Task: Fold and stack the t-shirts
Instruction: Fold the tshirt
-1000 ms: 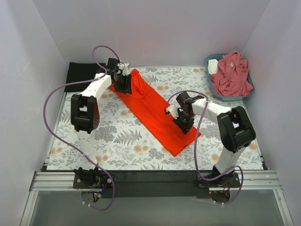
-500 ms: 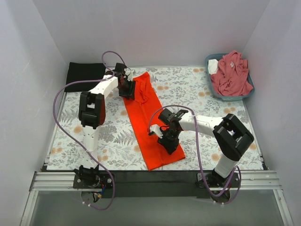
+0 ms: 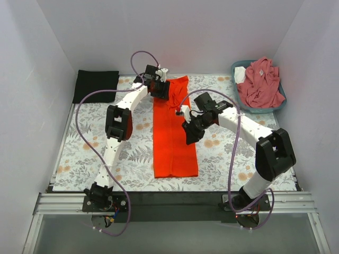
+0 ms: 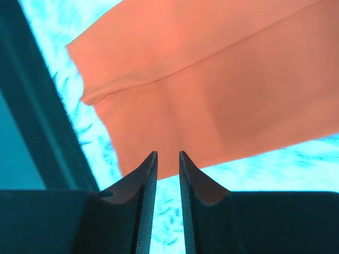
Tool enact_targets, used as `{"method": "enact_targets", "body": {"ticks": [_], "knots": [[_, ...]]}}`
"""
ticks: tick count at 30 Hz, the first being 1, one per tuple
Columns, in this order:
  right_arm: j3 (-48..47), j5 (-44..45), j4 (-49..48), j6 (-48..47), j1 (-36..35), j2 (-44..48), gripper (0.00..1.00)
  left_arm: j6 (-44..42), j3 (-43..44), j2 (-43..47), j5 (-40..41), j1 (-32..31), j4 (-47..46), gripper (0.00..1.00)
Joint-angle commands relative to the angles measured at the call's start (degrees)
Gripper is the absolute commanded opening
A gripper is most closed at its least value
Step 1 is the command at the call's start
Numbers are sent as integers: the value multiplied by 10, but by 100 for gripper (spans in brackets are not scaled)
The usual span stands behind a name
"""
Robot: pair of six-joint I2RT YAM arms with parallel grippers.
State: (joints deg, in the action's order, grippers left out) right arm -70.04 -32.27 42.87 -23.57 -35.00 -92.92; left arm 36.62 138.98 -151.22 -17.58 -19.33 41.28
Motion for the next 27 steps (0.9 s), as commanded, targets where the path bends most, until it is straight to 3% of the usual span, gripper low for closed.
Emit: {"method": "enact_targets", "body": {"ticks": [1,6,8,12,14,15,17,19,23,24,27], "knots": [[-54,-1,-8,17,37,-29,30,-4,-5,33,-11,-4,-85,49],[-115,18,-9,35,70,-72,29,-8,-5,129,17,1,-110,58],[-144,5,-9,24,86,-60,31,-15,-73,214,-10,4,-109,61],[-183,45,-6,-30,93,-7,51,-35,-264,403,-63,16,-138,83],[-205,68,-5,-52,93,27,54,-39,-365,482,-70,18,-160,84],[-211,73,-7,-66,93,40,65,-45,-395,553,-82,18,-168,84],[-223,89,-16,-78,89,63,73,-87,-480,615,-119,17,-175,84],[-229,62,-23,-118,88,83,98,-113,-526,696,-121,9,-175,85],[-204,25,-22,-162,85,117,98,-252,-612,787,-210,-1,-52,84],[-154,3,-16,-182,80,148,98,-315,-665,802,-217,-12,-27,84],[-46,-5,-17,-252,25,229,98,-385,-798,887,-235,-34,31,84]]}}
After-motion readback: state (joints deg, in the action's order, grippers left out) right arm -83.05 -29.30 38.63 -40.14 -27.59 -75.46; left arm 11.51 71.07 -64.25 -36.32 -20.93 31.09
